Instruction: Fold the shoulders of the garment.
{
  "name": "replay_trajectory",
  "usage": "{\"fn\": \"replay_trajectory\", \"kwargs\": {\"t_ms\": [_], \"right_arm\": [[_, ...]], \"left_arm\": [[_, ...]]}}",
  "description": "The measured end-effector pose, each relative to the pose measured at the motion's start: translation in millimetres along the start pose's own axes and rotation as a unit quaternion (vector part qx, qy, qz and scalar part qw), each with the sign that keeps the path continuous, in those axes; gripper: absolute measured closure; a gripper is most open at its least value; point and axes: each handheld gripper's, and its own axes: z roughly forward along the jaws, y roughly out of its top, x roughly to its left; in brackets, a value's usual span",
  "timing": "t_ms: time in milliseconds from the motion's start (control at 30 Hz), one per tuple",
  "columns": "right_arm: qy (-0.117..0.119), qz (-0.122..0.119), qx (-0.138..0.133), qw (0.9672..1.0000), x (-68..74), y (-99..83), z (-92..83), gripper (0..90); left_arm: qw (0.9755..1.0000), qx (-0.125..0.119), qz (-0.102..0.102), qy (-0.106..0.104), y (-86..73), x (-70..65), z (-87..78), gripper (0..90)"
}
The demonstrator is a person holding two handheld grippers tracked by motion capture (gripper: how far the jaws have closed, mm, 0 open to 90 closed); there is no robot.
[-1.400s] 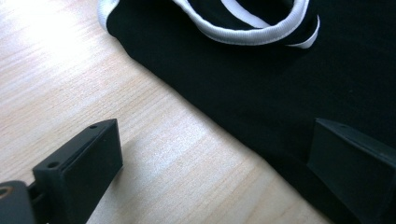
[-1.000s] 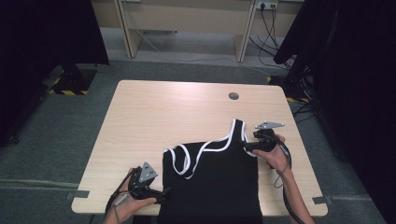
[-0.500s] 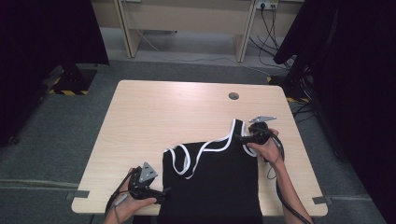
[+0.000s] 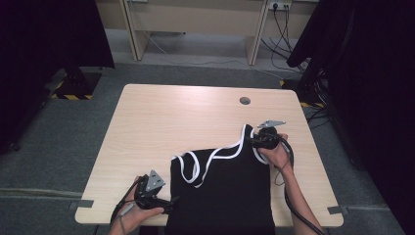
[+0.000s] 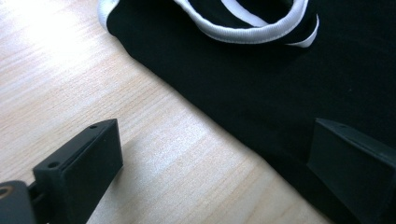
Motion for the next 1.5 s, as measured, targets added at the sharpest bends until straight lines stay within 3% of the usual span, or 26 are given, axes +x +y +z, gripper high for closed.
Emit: {"fn": "replay_trajectory", "kwargs": {"t_ms": [100,233,633,933,1333,1433,1500], "right_arm": [[0.01,0.001,0.003,0.9999,2.7,0.5,0.1,84.2],[0.016,-0.001,0.007,0.9999,6.3,3.1,-0.7,85.6],[0.038,-0.023,-0.05,0.9978,24.7,11.8,-30.6,85.9],[0.045,-0.042,-0.088,0.9942,41.9,-5.8,-51.4,85.2],[0.062,-0.062,-0.075,0.9933,68.9,-38.6,-64.4,83.0],[0.067,-0.061,-0.074,0.9931,73.2,-45.4,-67.1,78.9],[0.071,-0.064,-0.07,0.993,76.0,-48.3,-70.0,69.8]], "left_arm": [[1.0,0.0,0.0,0.0,0.0,0.0,0.0,2.3],[1.0,0.0,0.0,0.0,0.0,0.0,0.0,2.3],[1.0,0.0,0.0,0.0,0.0,0.0,0.0,2.3],[1.0,0.0,0.0,0.0,0.0,0.0,-0.1,2.3],[1.0,0.0,0.0,0.0,0.0,0.0,-0.1,2.3],[1.0,0.0,0.0,0.0,0.0,0.0,-0.1,2.4],[1.0,0.0,-0.001,0.0,0.0,0.0,-0.1,2.4]]}}
